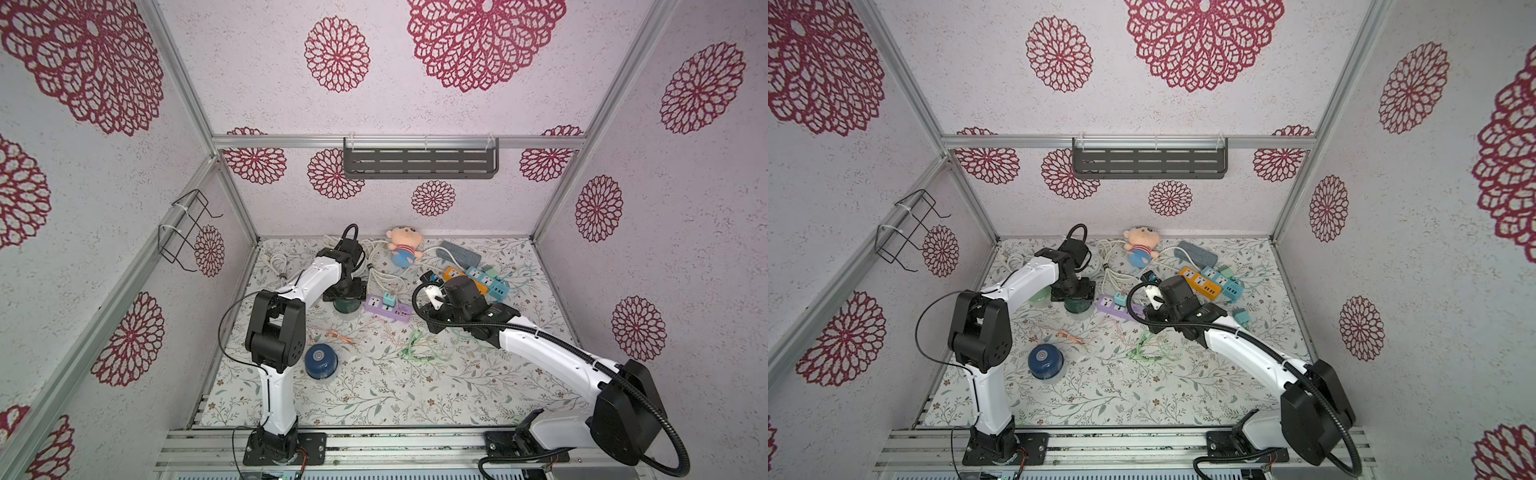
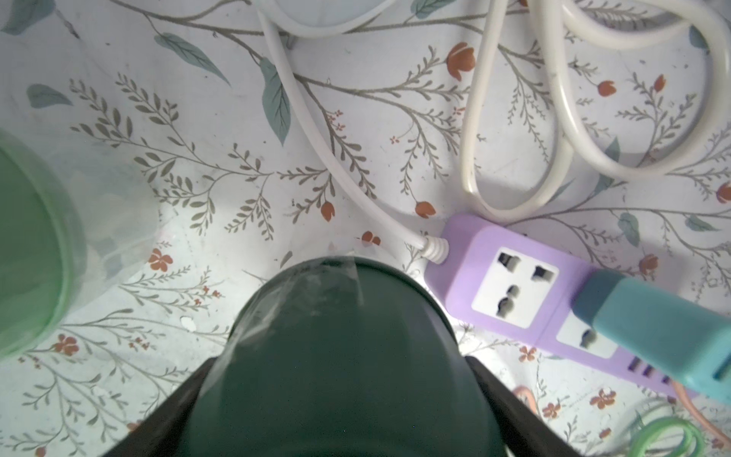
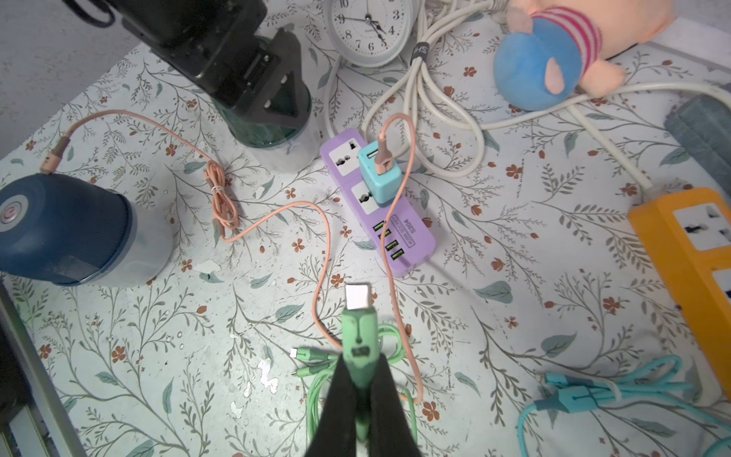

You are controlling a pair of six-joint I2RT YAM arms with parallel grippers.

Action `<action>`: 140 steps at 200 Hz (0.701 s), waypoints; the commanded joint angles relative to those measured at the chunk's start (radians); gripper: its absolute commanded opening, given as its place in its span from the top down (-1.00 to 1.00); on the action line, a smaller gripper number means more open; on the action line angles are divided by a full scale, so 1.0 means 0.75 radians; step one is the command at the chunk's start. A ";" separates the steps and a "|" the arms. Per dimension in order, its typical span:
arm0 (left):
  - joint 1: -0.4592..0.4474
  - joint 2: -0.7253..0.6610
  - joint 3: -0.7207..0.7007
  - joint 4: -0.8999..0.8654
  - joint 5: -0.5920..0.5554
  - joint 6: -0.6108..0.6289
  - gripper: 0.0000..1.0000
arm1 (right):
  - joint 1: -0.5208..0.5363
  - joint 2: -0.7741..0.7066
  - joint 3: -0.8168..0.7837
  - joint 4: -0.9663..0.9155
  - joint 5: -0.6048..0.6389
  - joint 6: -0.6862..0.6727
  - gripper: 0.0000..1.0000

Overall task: Charge the cordless meat grinders
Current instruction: Pick up the cordless meat grinder at the center of the board, then place the cordless meat grinder at the center of the board.

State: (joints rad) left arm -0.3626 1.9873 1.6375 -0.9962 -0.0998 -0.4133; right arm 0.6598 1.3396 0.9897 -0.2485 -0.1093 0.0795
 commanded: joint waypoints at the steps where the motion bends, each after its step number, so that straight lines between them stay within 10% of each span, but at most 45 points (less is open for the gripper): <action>1: -0.033 -0.168 0.074 -0.082 -0.014 0.021 -0.44 | -0.047 -0.076 0.024 0.011 0.052 0.012 1.00; 77: -0.257 -0.398 0.088 -0.272 -0.005 0.012 -0.43 | -0.184 -0.019 0.129 -0.023 0.181 0.036 1.00; 140: -0.587 -0.488 -0.285 0.023 0.087 -0.106 -0.44 | -0.245 -0.021 0.165 -0.026 0.193 0.062 1.00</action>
State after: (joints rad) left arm -0.7532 1.6543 1.5082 -1.1049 -0.0666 -0.4561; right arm 0.4797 1.3376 1.0912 -0.2657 0.0303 0.1059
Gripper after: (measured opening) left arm 0.879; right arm 0.067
